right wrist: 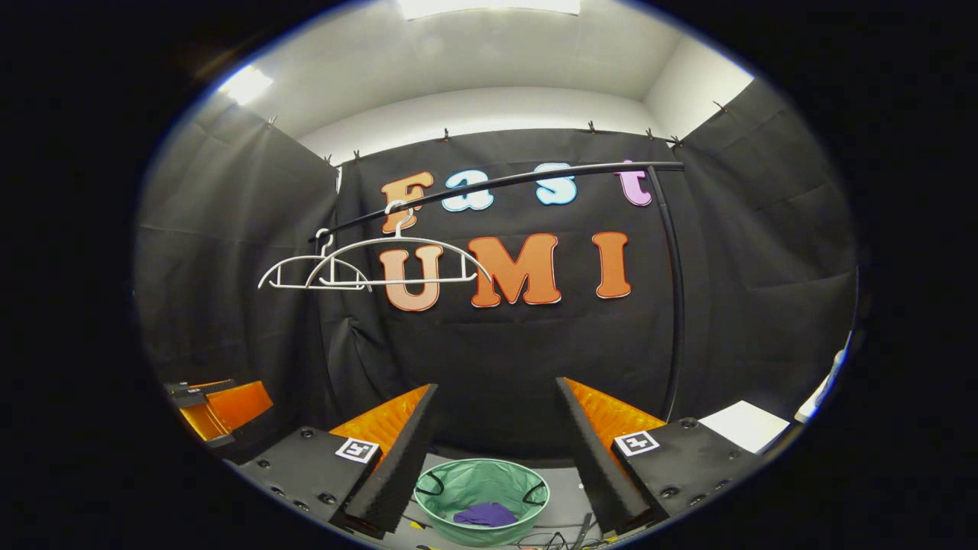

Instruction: Grasp the clothes on the hanger with both hands and then place them into the laundry hamper below.

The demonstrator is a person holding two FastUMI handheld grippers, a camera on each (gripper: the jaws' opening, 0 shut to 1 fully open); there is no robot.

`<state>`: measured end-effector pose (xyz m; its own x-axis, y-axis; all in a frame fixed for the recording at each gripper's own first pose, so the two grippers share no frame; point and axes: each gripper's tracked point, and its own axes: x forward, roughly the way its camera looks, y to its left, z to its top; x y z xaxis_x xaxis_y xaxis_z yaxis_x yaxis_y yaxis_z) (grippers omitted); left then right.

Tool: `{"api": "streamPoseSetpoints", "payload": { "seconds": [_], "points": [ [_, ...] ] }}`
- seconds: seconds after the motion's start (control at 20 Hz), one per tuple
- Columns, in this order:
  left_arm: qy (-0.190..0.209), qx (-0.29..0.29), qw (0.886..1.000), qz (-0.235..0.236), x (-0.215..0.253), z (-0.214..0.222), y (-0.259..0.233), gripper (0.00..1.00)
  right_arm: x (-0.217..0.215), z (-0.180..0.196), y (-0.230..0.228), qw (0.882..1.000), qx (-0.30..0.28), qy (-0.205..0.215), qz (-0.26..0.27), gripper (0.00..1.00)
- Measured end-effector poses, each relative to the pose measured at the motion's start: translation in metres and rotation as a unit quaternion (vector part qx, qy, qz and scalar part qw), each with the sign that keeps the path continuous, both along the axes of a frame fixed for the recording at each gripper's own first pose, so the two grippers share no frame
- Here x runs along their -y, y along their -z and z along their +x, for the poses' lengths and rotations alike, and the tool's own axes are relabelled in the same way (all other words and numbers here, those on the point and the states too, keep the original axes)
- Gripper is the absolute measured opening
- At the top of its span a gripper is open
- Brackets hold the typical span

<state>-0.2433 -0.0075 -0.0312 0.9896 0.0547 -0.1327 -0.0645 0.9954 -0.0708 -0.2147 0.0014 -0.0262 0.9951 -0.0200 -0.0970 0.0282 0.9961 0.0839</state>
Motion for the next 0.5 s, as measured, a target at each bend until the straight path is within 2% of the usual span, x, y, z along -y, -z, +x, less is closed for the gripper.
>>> {"api": "streamPoseSetpoints", "payload": {
  "seconds": [0.05, 0.1, 0.25, 0.3, 0.35, 0.5],
  "points": [
    [-0.001, -0.001, 1.000, 0.000, 0.0003, 0.0006, 0.0001, 0.92, -0.0008, -0.0002, 0.0007, 1.000, -0.001, 0.000, 0.001, 0.97],
    [-0.001, -0.001, 1.000, 0.000, 0.0005, 0.0001, -0.0001, 0.96, -0.0007, -0.0012, 0.0008, 1.000, -0.002, -0.001, 0.002, 0.89],
    [-0.004, -0.003, 1.000, -0.002, -0.0001, -0.0010, 0.0008, 0.95, -0.0022, -0.0035, 0.0017, 1.000, -0.003, -0.004, 0.001, 0.89],
    [-0.005, -0.004, 1.000, -0.002, -0.0003, -0.0012, 0.0013, 0.95, -0.0019, -0.0036, 0.0025, 1.000, -0.004, -0.004, 0.000, 0.97],
    [-0.005, -0.004, 1.000, -0.002, -0.0007, -0.0012, 0.0020, 0.95, -0.0019, -0.0045, 0.0033, 1.000, -0.005, -0.005, 0.000, 0.89],
    [-0.006, -0.005, 1.000, -0.003, -0.0008, -0.0017, 0.0013, 0.95, -0.0009, -0.0032, 0.0035, 1.000, -0.007, -0.006, 0.001, 0.89]
  ]
}}
